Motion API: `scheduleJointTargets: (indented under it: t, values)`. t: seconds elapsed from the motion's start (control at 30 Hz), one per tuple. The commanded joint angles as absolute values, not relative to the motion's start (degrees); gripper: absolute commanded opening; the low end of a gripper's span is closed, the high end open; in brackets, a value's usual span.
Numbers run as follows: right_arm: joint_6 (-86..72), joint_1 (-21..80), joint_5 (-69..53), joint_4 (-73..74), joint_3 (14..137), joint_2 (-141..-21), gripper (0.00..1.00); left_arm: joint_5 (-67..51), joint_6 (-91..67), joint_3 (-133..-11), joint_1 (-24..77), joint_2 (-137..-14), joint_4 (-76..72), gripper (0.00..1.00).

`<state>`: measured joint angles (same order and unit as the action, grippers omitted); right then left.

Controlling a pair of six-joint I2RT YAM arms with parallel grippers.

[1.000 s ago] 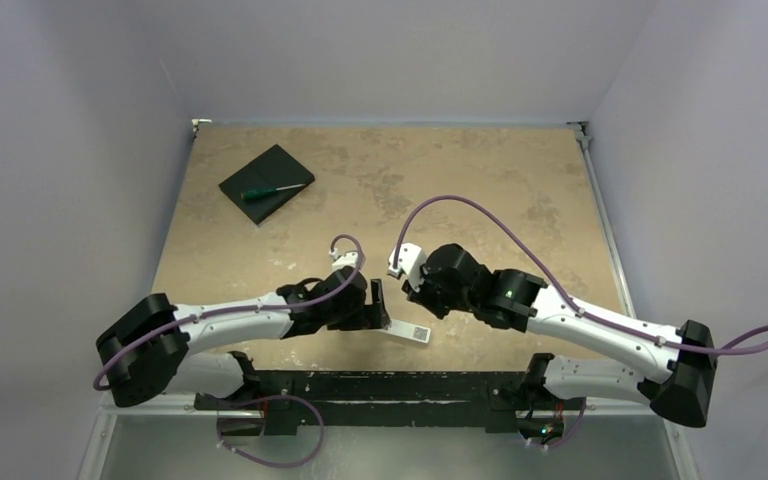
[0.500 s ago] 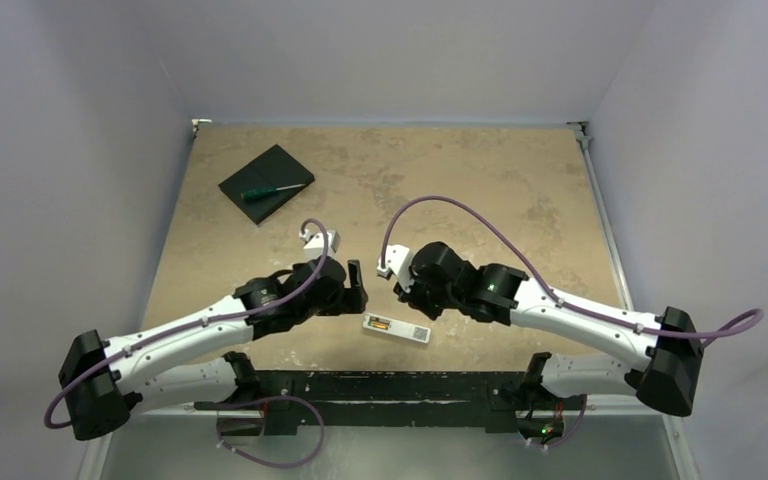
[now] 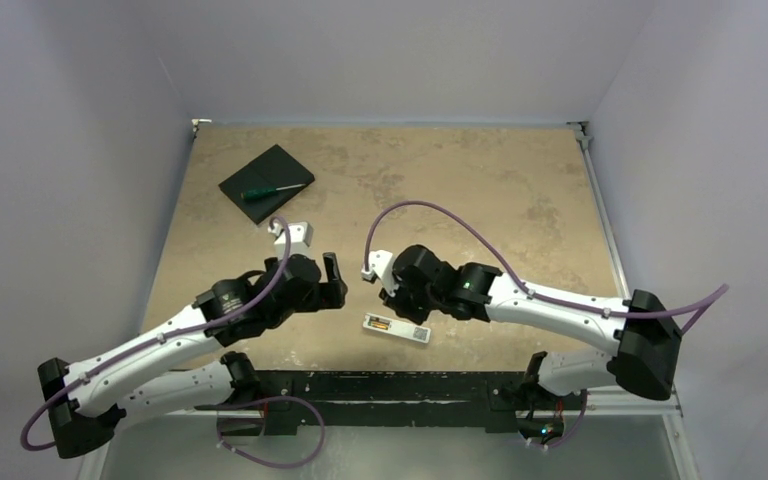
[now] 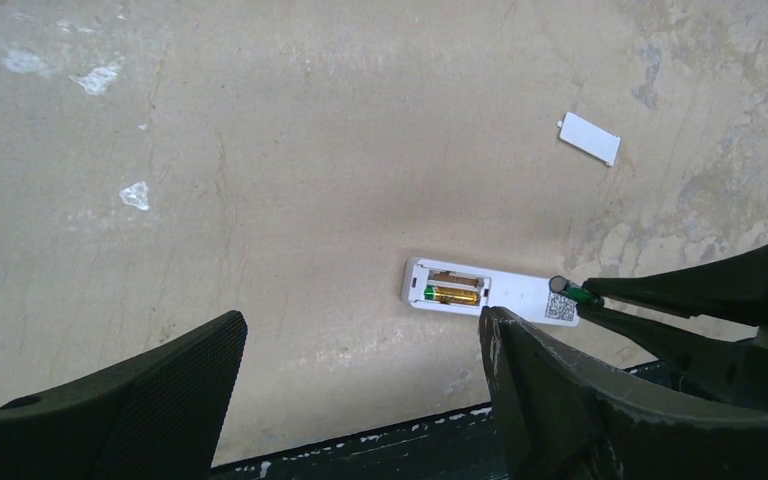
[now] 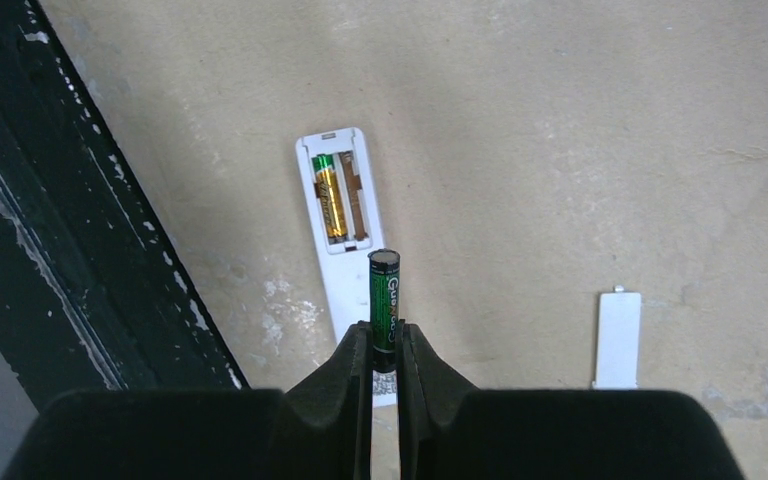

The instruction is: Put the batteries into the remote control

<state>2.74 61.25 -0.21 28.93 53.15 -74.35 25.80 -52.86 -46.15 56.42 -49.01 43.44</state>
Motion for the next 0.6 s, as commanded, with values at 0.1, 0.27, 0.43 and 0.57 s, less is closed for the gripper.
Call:
scheduleJointTargets:
  t: [0.1,0.27,0.43,0.57]
  values:
    - [0.7,63.2,-1.6,25.4,56.7,-78.3,0.0,31.1,-52.4,-52.0,56.6,-43.8,50.3,0.87]
    - [0.6,63.8,-1.0,25.5,57.9,-82.2,0.0,31.7,-52.2,-54.0,56.6,-41.5,52.3,0.87]
    - [0.6,64.0,-0.3,25.3,58.7,-84.6,0.02,32.2,-52.2,-54.2,56.6,-40.0,53.5,0.87]
    - [0.5,64.1,-0.3,25.4,59.1,-86.0,0.04,32.3,-52.3,-53.3,56.6,-38.7,54.0,0.87]
